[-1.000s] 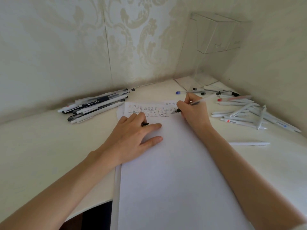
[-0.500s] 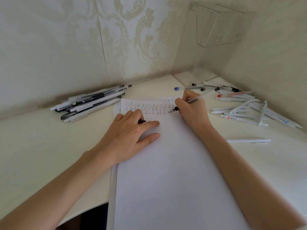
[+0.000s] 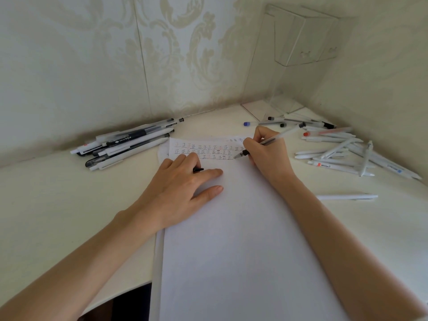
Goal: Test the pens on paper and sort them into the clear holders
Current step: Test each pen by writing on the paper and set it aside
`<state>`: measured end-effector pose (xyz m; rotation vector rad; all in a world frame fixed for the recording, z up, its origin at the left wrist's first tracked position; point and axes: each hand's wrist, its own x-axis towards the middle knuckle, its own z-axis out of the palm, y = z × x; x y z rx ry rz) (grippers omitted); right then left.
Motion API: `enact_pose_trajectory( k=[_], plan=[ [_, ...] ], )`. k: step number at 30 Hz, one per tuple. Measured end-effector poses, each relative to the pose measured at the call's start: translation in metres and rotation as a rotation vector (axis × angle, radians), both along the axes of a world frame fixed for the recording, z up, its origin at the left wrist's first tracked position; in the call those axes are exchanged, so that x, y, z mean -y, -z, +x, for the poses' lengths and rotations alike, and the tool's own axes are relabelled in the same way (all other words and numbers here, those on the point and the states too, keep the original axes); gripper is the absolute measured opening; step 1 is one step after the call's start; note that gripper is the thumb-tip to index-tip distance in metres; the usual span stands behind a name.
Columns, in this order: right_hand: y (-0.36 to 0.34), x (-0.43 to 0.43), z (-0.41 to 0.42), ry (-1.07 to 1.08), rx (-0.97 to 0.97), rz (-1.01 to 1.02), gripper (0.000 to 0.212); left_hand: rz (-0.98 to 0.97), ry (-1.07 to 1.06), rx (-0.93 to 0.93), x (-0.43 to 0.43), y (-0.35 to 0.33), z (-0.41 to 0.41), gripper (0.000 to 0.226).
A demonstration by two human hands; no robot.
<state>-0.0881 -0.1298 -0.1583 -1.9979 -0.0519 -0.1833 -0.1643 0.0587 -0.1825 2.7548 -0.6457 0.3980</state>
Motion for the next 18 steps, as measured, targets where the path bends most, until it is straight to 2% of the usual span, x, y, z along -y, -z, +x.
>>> enact_pose_trajectory(
  k=[10,13,18],
  plan=[
    [0.0,0.001,0.001,0.019,-0.016,0.045,0.035,-0.045,0.017,-0.026,-0.001,-0.001,0.0,0.046],
    [-0.002,0.002,-0.003,-0.001,-0.016,0.075,0.03,-0.218,0.009,-0.076,-0.001,0.0,0.0,0.036],
    [-0.012,-0.007,-0.015,-0.183,-0.019,0.307,0.034,-0.47,-0.039,-0.173,-0.002,-0.004,0.0,0.029]
  ],
)
